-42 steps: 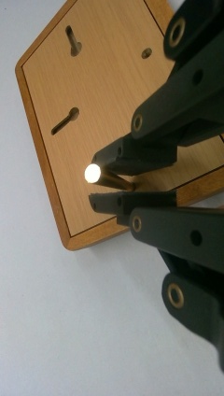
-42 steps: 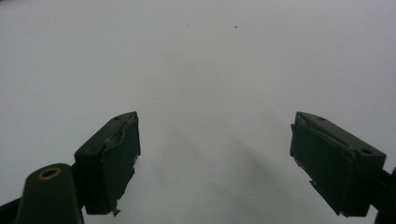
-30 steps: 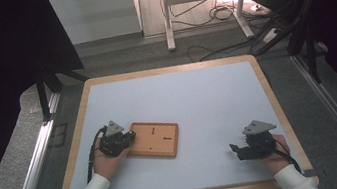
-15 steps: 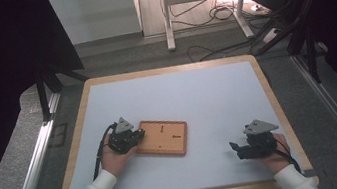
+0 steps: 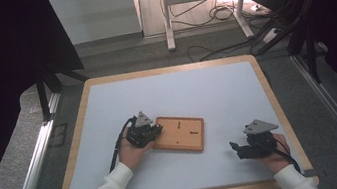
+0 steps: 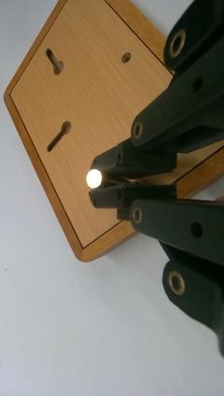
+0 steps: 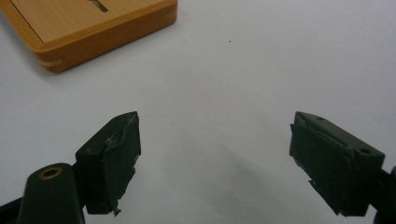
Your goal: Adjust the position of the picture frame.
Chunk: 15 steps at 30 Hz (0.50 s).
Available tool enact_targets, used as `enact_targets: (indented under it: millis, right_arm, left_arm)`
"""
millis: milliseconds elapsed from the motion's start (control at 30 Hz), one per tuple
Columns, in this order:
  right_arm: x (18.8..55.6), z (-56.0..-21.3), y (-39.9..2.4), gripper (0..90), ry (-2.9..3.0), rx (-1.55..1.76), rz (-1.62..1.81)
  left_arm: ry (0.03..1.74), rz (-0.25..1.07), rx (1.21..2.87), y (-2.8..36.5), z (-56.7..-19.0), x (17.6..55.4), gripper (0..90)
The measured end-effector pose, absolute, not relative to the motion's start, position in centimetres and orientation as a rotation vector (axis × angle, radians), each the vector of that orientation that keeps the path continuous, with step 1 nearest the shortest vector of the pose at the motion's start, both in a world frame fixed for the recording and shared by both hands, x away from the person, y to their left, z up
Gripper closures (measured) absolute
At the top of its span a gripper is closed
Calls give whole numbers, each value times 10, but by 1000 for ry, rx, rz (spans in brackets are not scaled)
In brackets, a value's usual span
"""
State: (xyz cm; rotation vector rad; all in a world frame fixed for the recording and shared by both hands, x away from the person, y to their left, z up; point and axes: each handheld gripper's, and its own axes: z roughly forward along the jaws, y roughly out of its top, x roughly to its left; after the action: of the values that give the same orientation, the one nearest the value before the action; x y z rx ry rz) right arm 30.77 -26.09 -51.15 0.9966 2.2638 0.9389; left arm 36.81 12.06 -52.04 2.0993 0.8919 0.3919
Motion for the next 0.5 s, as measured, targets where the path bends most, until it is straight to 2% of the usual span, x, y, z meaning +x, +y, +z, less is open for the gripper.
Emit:
enact_targets:
  millis: [267, 300, 333, 367, 400, 433, 467, 500]
  right_arm:
    - [311, -509, -257, 196, 2257, 997, 959]
    - [313, -508, -256, 212, 2255, 1003, 960]
    - [313, -508, -256, 212, 2255, 1003, 960]
    - [316, -505, -253, 231, 2253, 1025, 961]
    - [326, -498, -247, 320, 2253, 1067, 988]
    - [326, -498, -247, 320, 2253, 1067, 988]
    - [334, -494, -241, 412, 2275, 1066, 1002]
    - [338, -492, -237, 465, 2294, 1059, 1005]
  left_arm:
    - [908, 343, 2077, 119, -523, 372, 830]
    - [922, 302, 2047, 121, -522, 372, 803]
    - [922, 302, 2047, 121, -522, 372, 734]
    - [941, 245, 2026, 123, -520, 370, 734]
    - [942, 270, 2031, 126, -518, 364, 609]
    - [942, 270, 2031, 126, -518, 364, 571]
    - [942, 299, 2035, 128, -517, 360, 523]
    - [951, 313, 2041, 133, -514, 352, 484]
